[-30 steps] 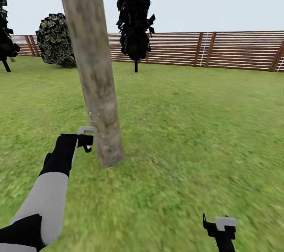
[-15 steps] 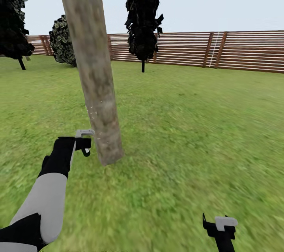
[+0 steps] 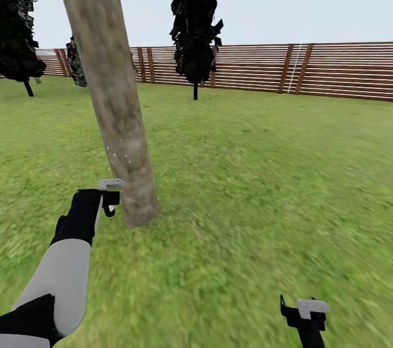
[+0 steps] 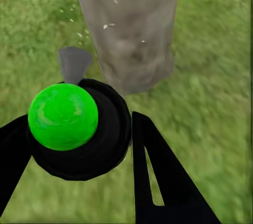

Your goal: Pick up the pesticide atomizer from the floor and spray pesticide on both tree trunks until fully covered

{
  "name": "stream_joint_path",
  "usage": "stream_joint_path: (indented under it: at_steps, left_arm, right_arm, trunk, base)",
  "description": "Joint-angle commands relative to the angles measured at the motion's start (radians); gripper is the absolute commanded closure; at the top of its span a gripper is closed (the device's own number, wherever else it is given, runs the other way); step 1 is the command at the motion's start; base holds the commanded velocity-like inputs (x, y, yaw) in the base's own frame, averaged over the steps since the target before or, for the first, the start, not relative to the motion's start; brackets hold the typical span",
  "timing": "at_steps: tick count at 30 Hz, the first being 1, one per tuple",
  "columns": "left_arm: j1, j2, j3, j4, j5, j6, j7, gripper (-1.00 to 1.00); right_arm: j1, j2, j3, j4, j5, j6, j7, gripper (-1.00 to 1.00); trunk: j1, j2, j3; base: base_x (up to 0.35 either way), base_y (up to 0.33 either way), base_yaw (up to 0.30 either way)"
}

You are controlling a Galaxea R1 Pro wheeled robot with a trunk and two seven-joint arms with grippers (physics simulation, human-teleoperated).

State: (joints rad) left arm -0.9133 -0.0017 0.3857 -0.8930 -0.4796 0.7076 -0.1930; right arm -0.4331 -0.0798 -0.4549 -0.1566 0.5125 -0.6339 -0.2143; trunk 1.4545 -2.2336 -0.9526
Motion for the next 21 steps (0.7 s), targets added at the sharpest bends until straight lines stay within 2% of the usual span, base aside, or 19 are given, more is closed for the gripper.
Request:
stream_joint_path:
  at_steps: [1,8,11,15,20,21]
  left_arm:
    - [-0.001,-0.001,0.001,-0.001,-0.010,0.002,-0.008,1.00]
    - [-0.001,-0.016,-0.005,0.023,-0.009,0.000,-0.010,1.00]
    - [-0.003,-0.028,-0.008,0.032,-0.009,-0.001,-0.010,1.00]
    - [-0.008,-0.030,-0.007,0.033,-0.010,0.000,-0.008,1.00]
    - [-0.004,-0.010,0.000,0.025,-0.013,-0.001,-0.010,1.00]
    - [-0.003,0.013,0.004,0.025,-0.014,-0.002,-0.011,1.00]
  right_arm:
    - [-0.001,0.000,-0.004,0.002,0.011,-0.003,-0.007,-1.00]
    - [-0.001,0.000,-0.004,0.002,0.011,-0.003,-0.007,-1.00]
    - [-0.001,-0.001,-0.004,0.002,0.011,-0.002,-0.007,-1.00]
    - [-0.001,-0.001,-0.004,0.002,0.011,-0.002,-0.007,-1.00]
    - [-0.001,-0.002,-0.004,0.002,0.011,-0.002,-0.007,-1.00]
    - [-0.001,-0.002,-0.004,0.002,0.011,-0.002,-0.007,-1.00]
  trunk:
    - [0.000,0.000,-0.001]
    - [0.000,0.000,-0.001]
    - [0.000,0.000,-0.001]
    - [0.000,0.000,-0.001]
    - [0.000,0.000,-0.001]
    - [0.000,0.000,-0.001]
  base:
    - [0.000,-0.273,0.166]
    - [0.071,-0.273,0.248]
    - [0.119,-0.273,0.063]
    - [0.157,-0.256,0.008]
    - [0.236,-0.185,0.000]
    - [0.242,-0.174,0.000]
